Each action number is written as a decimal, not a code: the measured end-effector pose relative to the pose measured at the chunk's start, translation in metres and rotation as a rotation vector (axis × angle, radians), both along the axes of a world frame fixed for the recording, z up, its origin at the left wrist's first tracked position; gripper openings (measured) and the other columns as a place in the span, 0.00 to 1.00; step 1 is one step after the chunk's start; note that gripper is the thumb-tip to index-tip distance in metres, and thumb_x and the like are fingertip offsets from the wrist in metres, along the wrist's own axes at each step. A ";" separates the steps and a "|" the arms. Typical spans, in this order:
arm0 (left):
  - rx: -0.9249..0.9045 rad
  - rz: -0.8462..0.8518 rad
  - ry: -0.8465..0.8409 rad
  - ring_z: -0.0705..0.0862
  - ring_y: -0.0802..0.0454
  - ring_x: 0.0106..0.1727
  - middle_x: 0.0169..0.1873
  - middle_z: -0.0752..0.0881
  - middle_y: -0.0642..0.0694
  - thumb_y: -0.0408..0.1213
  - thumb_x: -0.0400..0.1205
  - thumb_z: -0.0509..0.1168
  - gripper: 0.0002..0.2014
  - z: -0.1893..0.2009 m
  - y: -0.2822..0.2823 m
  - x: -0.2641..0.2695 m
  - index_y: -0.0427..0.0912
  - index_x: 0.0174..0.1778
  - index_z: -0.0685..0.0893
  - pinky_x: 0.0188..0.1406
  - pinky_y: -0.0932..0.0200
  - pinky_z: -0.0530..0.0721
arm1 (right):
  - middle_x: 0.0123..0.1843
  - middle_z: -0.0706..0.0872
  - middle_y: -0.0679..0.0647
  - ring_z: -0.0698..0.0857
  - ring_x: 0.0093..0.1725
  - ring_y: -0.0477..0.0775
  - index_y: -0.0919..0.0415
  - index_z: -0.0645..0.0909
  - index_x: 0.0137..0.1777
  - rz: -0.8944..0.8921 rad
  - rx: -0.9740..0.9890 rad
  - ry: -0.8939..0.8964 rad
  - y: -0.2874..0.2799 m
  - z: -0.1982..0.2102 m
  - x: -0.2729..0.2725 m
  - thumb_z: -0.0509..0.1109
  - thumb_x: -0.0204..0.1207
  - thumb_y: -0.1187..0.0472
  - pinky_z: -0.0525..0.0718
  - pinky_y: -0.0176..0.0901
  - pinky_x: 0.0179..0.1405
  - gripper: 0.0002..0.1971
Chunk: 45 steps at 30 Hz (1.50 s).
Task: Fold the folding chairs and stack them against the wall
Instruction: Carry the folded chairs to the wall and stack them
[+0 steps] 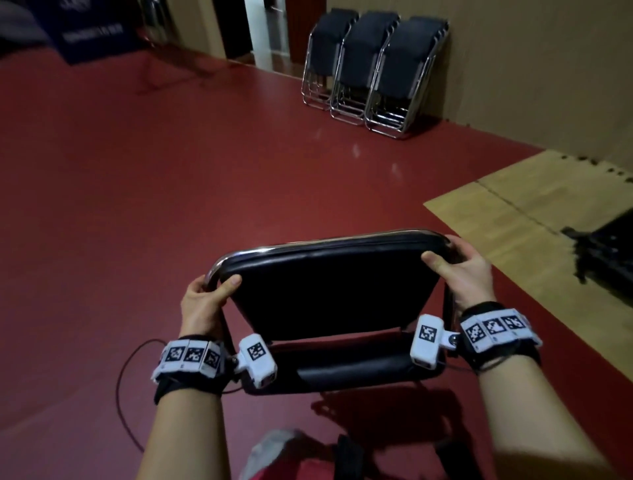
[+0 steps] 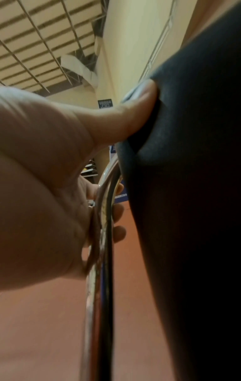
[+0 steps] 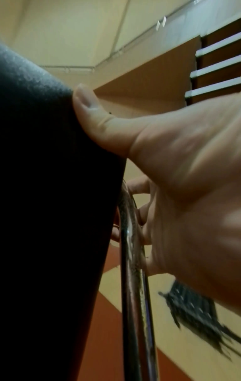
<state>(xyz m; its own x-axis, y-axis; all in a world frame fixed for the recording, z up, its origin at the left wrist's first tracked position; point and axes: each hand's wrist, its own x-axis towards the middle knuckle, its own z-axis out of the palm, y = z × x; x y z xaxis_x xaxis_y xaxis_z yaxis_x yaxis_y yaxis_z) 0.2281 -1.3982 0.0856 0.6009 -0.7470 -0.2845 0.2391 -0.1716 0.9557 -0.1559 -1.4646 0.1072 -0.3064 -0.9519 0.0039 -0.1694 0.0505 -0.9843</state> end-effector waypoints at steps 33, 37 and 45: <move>0.014 -0.036 -0.088 0.84 0.46 0.55 0.58 0.87 0.39 0.33 0.73 0.80 0.27 0.017 -0.889 0.109 0.31 0.66 0.82 0.63 0.50 0.80 | 0.57 0.90 0.52 0.88 0.55 0.47 0.60 0.85 0.66 -0.028 -0.013 -0.022 -0.890 -0.016 0.108 0.85 0.56 0.46 0.81 0.27 0.52 0.37; 0.018 0.012 -0.060 0.83 0.46 0.55 0.56 0.86 0.40 0.33 0.74 0.79 0.26 0.016 -0.985 0.136 0.31 0.67 0.81 0.65 0.48 0.80 | 0.59 0.90 0.51 0.87 0.57 0.46 0.58 0.84 0.67 0.021 -0.012 -0.037 -1.009 -0.004 0.140 0.85 0.53 0.44 0.80 0.25 0.51 0.40; 0.038 -0.013 -0.074 0.81 0.47 0.50 0.53 0.85 0.42 0.36 0.74 0.80 0.27 -0.008 -1.226 0.218 0.32 0.68 0.82 0.54 0.52 0.79 | 0.51 0.88 0.45 0.85 0.45 0.32 0.56 0.85 0.61 -0.013 0.009 -0.046 -1.243 -0.024 0.220 0.86 0.65 0.61 0.78 0.18 0.42 0.24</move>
<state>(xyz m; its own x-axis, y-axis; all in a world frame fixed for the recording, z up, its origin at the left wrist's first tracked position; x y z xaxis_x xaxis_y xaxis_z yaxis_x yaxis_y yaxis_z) 0.4465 -2.6237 0.0772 0.6114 -0.7445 -0.2683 0.1657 -0.2110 0.9633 0.0641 -2.7076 0.0833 -0.3184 -0.9478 -0.0187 -0.1230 0.0609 -0.9905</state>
